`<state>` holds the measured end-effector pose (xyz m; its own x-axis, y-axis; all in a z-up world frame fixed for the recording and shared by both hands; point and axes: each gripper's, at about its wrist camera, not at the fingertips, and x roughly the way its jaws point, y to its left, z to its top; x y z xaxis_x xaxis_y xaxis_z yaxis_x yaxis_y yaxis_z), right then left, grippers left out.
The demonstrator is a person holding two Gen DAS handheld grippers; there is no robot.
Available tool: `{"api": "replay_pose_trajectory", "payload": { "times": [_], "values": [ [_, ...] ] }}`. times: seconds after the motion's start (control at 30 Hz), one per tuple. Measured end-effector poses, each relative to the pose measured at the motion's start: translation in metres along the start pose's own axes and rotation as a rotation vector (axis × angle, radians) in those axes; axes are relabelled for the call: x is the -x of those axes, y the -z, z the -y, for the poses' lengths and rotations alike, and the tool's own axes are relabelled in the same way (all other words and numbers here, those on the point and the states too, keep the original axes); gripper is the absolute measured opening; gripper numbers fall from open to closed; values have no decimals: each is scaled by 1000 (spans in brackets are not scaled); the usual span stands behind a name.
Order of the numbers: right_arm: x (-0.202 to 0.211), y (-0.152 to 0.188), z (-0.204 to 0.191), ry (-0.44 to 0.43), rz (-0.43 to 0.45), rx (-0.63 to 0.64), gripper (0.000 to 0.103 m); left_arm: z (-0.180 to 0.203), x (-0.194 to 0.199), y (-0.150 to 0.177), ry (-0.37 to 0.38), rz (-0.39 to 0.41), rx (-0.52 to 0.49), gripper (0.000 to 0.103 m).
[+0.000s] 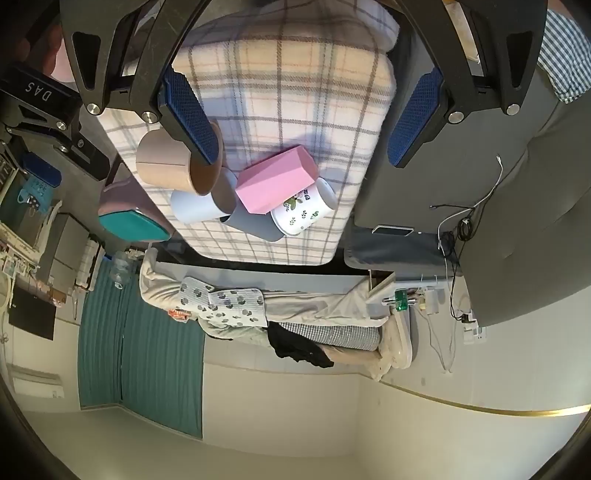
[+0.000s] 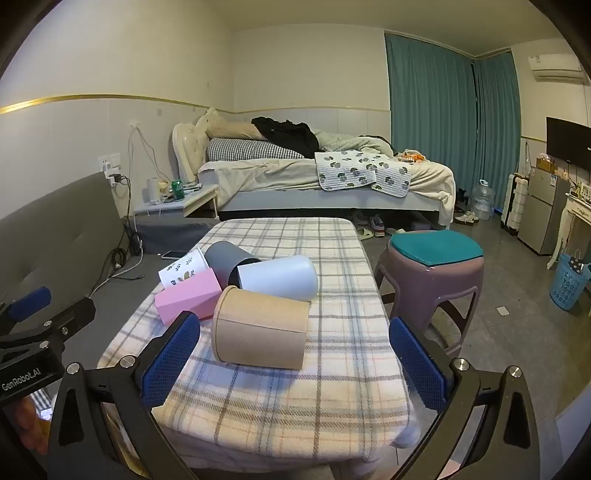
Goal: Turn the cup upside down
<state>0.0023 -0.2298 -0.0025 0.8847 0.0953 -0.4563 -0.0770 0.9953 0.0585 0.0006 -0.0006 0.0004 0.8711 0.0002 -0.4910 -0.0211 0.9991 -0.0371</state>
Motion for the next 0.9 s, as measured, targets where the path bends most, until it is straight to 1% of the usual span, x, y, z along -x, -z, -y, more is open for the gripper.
{"api": "replay_pose_trajectory", "payload": {
  "times": [0.6,0.9],
  "values": [
    [-1,2,-1,2,-15,8,103,0,1,0,-2,-1,-2,96],
    [-2,1,-2,7,-9,14,103,2,1,1,-3,1,-6,96]
  ]
}}
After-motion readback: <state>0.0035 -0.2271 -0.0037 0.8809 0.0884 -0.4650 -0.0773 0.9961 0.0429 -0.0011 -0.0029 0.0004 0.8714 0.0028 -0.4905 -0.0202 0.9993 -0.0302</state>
